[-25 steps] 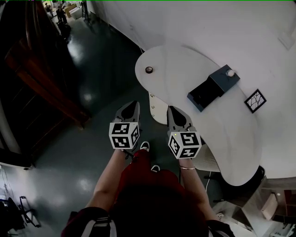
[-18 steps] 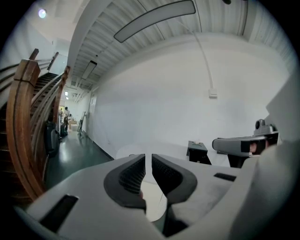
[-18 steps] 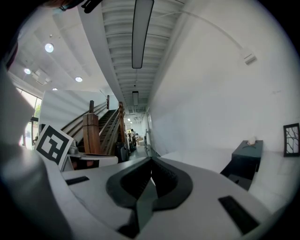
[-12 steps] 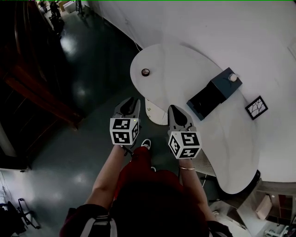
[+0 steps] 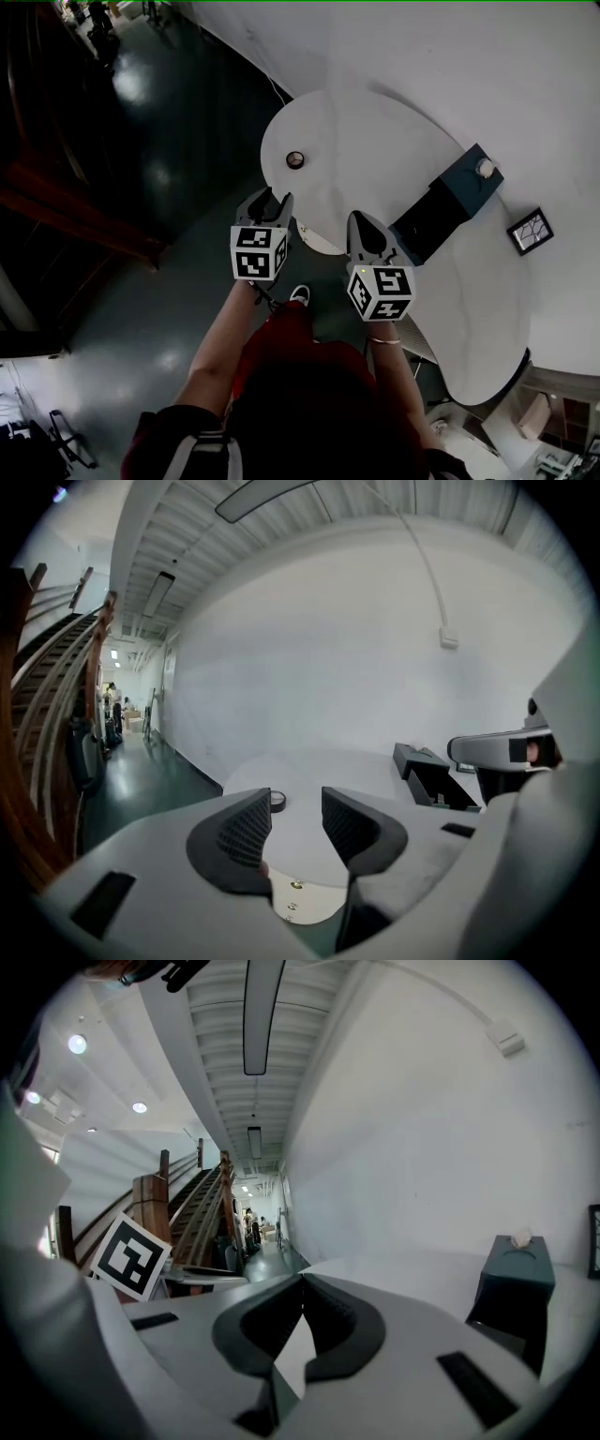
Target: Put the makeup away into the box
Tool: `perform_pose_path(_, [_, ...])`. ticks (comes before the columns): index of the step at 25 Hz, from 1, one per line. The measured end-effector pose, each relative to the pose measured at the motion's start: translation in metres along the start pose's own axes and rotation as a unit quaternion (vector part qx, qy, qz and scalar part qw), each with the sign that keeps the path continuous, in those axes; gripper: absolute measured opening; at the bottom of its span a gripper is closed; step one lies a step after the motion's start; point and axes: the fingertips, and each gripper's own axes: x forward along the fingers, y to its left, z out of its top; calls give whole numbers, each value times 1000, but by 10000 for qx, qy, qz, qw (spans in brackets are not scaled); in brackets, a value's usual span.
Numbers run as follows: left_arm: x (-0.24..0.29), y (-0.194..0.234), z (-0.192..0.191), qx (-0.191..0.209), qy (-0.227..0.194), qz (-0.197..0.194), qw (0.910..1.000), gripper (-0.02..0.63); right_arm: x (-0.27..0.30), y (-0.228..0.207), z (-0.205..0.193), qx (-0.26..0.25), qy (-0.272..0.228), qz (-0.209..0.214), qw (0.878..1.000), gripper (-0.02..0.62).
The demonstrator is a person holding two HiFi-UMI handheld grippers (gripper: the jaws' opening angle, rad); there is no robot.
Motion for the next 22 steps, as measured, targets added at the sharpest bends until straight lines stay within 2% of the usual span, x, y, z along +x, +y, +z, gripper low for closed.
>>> perform_pose_path(7, [50,13,-6,13,356,-142,9993,190,32,-17,1,105,131,-179,9997,14])
perform_pose_path(18, [117,36,-29,174,1048,-120,9943,242,71,-30,5,294,294,-343,9985,14])
perform_pose_path(22, [136,42,-38,111,1187,-115,9928,259,80,-34,0,330,385,-402,9979,14])
